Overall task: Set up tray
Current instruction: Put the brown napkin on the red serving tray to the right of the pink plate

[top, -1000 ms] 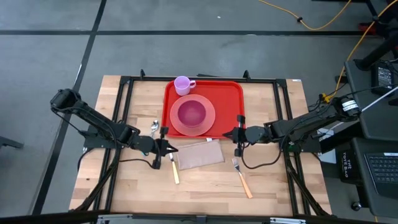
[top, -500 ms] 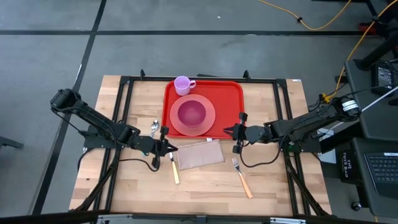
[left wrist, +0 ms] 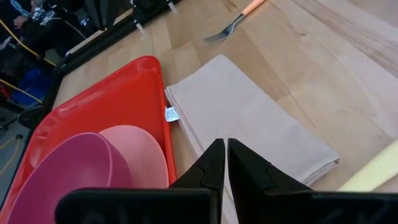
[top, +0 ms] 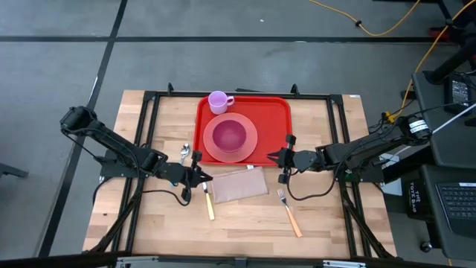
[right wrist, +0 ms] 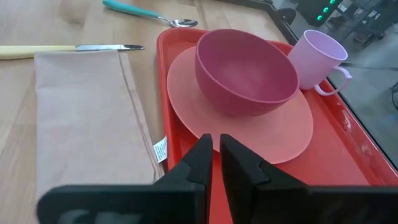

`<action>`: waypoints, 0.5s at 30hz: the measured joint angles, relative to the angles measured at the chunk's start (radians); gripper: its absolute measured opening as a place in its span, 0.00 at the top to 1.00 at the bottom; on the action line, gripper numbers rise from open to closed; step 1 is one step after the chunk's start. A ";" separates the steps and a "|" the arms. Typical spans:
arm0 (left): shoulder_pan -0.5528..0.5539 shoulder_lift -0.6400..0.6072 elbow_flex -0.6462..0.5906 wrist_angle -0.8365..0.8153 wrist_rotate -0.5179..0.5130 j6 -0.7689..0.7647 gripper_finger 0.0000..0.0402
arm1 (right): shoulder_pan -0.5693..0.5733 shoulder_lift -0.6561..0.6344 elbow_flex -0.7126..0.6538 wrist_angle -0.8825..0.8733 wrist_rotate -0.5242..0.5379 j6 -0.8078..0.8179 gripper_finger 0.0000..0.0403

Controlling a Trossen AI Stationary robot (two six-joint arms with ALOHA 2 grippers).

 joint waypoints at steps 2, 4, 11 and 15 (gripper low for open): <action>0.000 0.000 0.000 0.000 0.000 0.000 0.96 | 0.000 0.000 0.000 0.000 -0.002 0.000 0.91; 0.000 0.000 0.000 0.000 0.000 0.000 0.97 | 0.000 0.000 0.000 0.000 -0.012 0.000 0.91; 0.000 0.000 0.000 0.000 0.000 -0.001 0.97 | 0.000 0.000 0.000 0.001 -0.024 0.000 0.91; 0.000 0.000 0.000 0.000 0.000 -0.002 0.97 | 0.000 0.000 0.000 0.009 -0.026 0.005 0.91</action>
